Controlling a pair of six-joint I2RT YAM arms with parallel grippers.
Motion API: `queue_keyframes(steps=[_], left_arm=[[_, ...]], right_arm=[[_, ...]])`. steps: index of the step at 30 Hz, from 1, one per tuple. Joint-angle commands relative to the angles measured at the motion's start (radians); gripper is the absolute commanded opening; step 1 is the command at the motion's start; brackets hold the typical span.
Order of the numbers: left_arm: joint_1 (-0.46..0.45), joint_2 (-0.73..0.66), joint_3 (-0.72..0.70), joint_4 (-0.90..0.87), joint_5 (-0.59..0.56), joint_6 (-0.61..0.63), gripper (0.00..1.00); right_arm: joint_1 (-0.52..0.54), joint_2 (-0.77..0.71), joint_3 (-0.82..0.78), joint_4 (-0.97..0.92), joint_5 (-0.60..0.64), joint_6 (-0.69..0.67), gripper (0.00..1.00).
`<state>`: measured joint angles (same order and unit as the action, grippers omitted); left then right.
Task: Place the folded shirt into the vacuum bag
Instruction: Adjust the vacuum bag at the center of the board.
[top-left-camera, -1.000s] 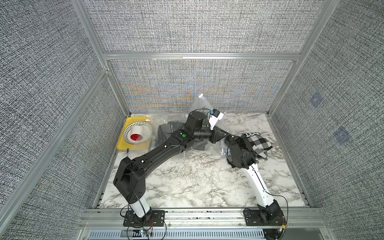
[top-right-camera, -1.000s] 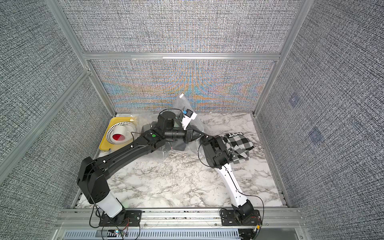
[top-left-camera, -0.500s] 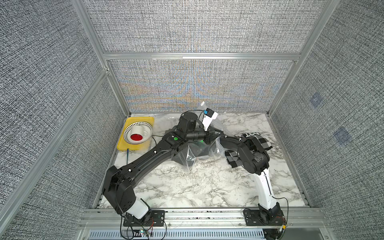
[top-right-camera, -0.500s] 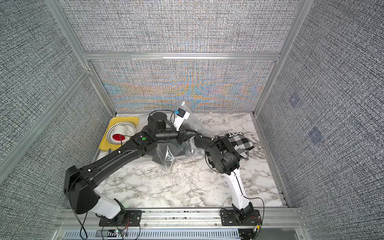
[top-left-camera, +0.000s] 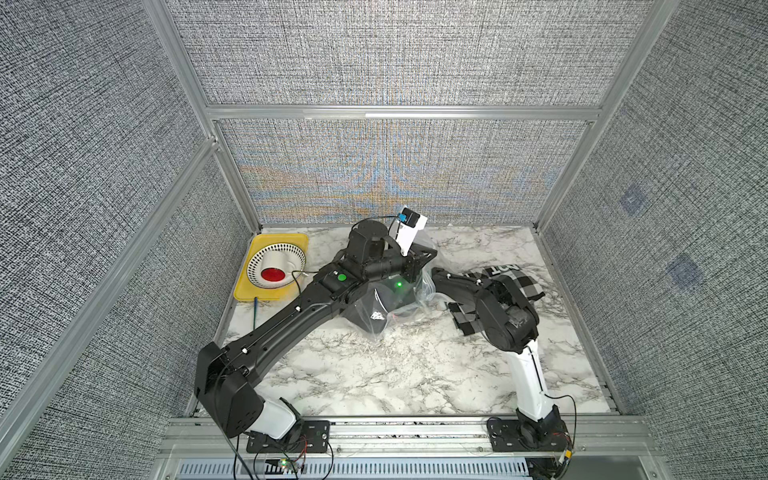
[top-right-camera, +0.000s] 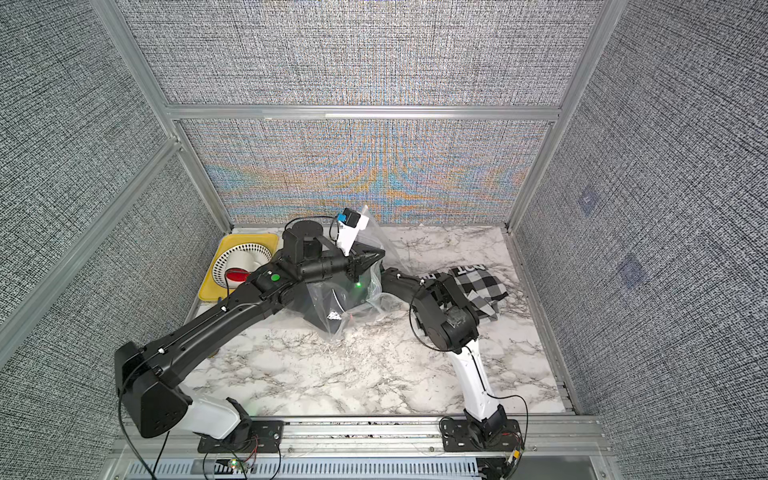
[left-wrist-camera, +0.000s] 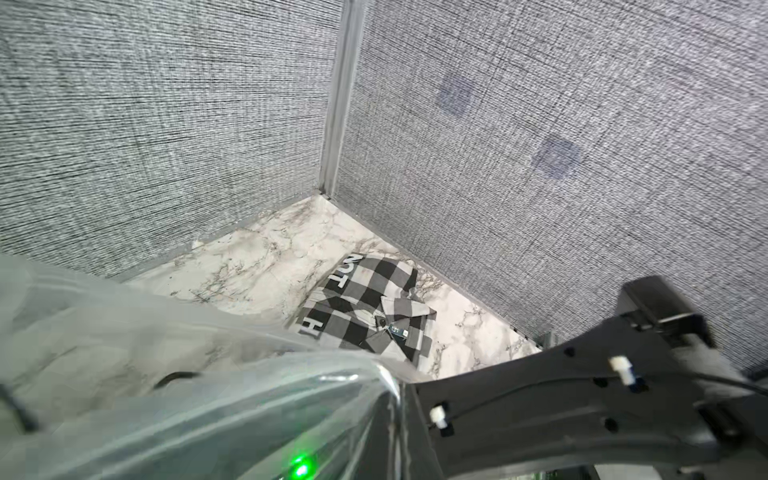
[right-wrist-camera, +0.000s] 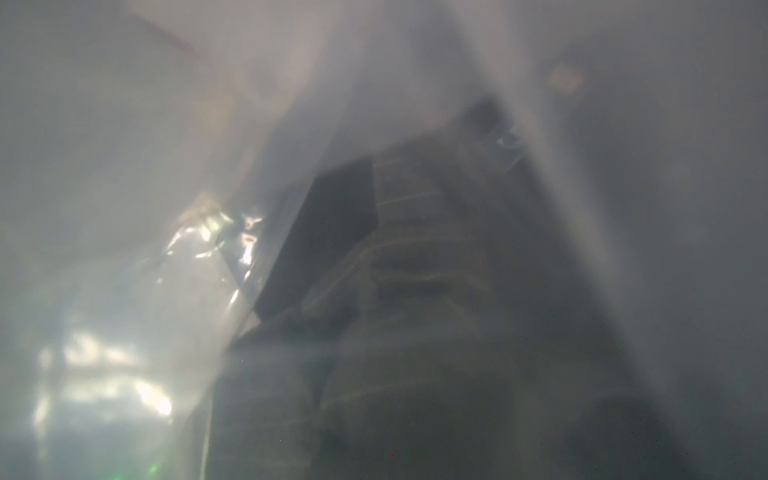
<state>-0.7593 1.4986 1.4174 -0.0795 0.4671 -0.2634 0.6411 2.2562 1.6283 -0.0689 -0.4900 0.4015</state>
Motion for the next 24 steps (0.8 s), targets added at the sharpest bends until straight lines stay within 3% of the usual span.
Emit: queue_keyframes(steps=[1, 4, 8, 12, 24], left_arm=[[-0.021, 0.017, 0.042, 0.072, 0.169, -0.021, 0.0], [-0.052, 0.017, 0.051, 0.072, 0.212, -0.02, 0.0], [-0.085, 0.023, 0.052, 0.054, 0.248, -0.016, 0.0], [-0.105, 0.045, 0.049, 0.049, 0.269, -0.018, 0.0], [-0.126, 0.093, 0.07, 0.049, 0.324, -0.025, 0.0]], right_arm=[[0.001, 0.042, 0.101, -0.137, 0.046, -0.009, 0.0], [-0.012, 0.055, 0.162, -0.138, 0.022, 0.04, 0.0], [-0.038, 0.035, 0.146, 0.078, -0.144, 0.173, 0.0], [-0.04, 0.043, 0.189, 0.244, -0.218, 0.281, 0.0], [-0.046, 0.253, 0.301, 0.567, -0.214, 0.56, 0.0]])
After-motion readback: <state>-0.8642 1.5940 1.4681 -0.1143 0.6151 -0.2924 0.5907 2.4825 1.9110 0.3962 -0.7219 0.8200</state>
